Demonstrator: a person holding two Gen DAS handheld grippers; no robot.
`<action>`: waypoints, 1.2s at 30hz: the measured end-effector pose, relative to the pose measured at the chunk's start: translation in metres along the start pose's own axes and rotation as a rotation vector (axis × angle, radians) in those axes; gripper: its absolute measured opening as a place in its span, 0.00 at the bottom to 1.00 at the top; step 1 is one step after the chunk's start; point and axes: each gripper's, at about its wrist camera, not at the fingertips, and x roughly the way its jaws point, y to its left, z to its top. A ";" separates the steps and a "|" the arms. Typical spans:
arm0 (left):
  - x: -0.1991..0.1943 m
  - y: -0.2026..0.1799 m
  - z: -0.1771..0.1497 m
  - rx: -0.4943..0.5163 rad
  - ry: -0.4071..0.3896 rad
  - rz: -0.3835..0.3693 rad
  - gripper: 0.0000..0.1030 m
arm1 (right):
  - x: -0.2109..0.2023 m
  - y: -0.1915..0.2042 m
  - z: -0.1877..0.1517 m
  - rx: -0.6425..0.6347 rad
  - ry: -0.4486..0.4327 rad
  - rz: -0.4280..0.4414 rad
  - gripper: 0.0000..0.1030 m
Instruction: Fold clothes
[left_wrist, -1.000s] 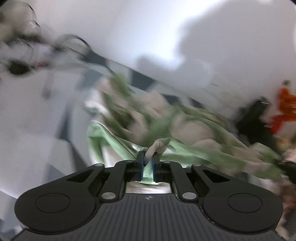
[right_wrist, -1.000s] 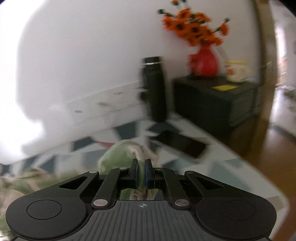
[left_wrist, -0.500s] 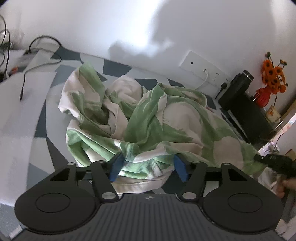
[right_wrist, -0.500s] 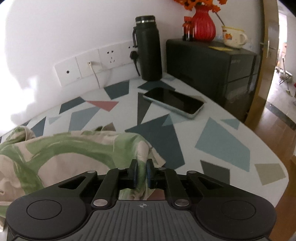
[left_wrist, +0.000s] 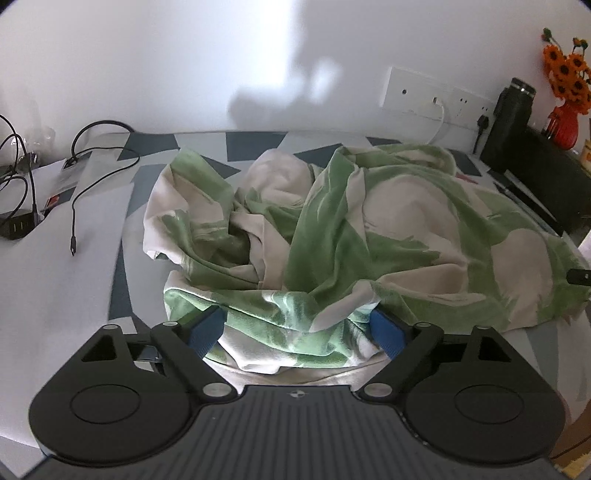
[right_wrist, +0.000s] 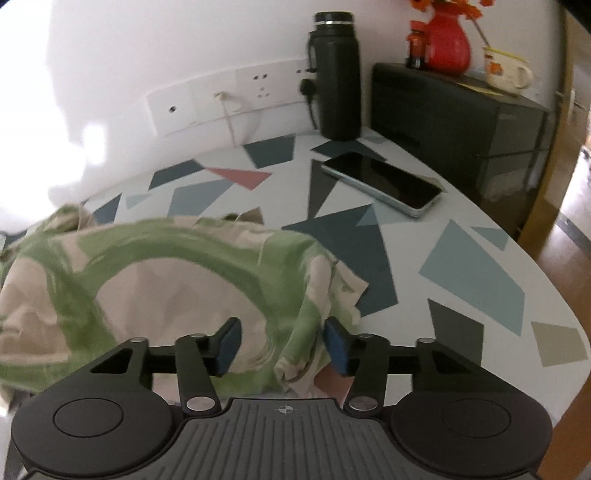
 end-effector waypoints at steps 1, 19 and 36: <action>-0.001 0.002 0.003 -0.024 0.000 -0.024 0.84 | -0.001 0.001 0.000 -0.008 -0.003 0.016 0.56; -0.060 0.006 0.054 -0.123 -0.228 -0.168 0.07 | 0.010 0.062 -0.034 -0.371 -0.125 0.016 0.95; -0.081 -0.029 0.044 -0.036 -0.213 -0.428 0.07 | 0.012 0.078 -0.028 -0.449 -0.185 0.089 0.82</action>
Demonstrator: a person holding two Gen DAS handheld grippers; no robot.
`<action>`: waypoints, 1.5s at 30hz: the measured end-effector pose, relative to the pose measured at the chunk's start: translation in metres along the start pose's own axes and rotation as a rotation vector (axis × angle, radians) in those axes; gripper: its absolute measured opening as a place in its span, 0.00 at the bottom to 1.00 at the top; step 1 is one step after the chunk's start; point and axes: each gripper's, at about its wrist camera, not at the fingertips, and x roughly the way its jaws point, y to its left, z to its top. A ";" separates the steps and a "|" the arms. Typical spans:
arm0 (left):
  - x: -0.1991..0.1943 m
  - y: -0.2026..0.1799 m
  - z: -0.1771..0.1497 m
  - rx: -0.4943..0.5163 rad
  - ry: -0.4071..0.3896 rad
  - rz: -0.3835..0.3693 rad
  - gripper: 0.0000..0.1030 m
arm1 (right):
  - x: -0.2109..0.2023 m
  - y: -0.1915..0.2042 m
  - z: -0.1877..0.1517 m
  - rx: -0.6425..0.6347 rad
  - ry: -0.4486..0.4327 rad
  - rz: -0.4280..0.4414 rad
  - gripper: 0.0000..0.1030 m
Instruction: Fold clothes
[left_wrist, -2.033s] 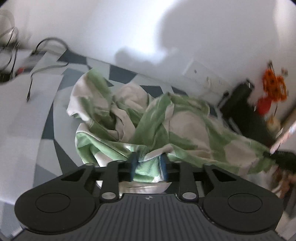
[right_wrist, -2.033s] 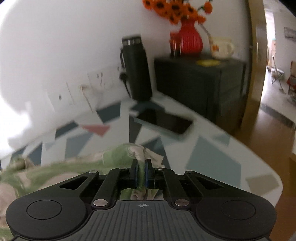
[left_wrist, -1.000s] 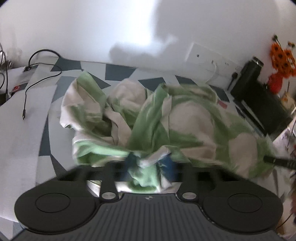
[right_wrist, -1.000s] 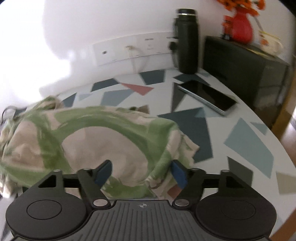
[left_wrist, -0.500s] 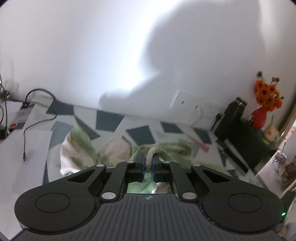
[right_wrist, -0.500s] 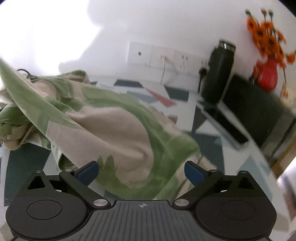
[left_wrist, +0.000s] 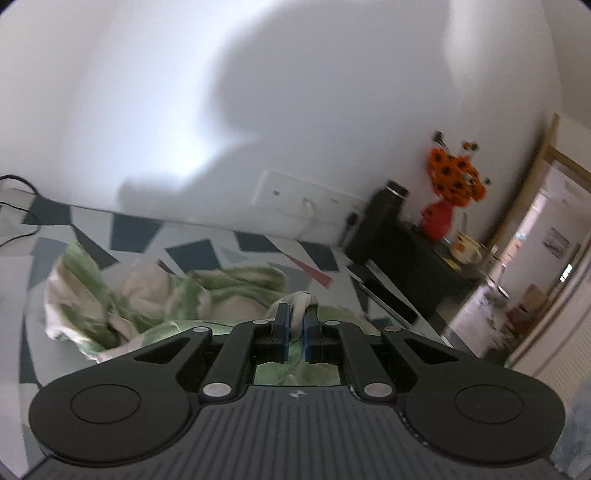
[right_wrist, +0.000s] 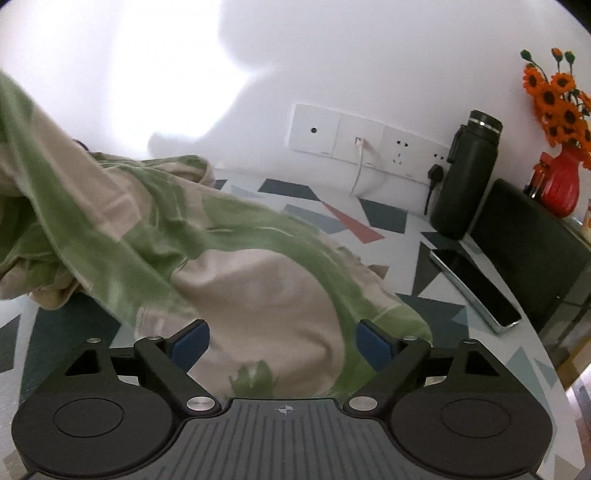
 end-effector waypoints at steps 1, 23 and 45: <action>0.001 -0.003 -0.002 0.003 0.006 -0.008 0.07 | 0.000 -0.001 0.000 0.004 0.000 -0.001 0.82; -0.015 -0.017 -0.005 0.009 -0.062 -0.006 0.07 | 0.011 -0.012 0.010 0.058 -0.027 -0.032 0.12; 0.085 -0.045 -0.004 0.005 0.193 -0.198 0.06 | -0.027 -0.005 -0.018 -0.078 -0.043 -0.021 0.59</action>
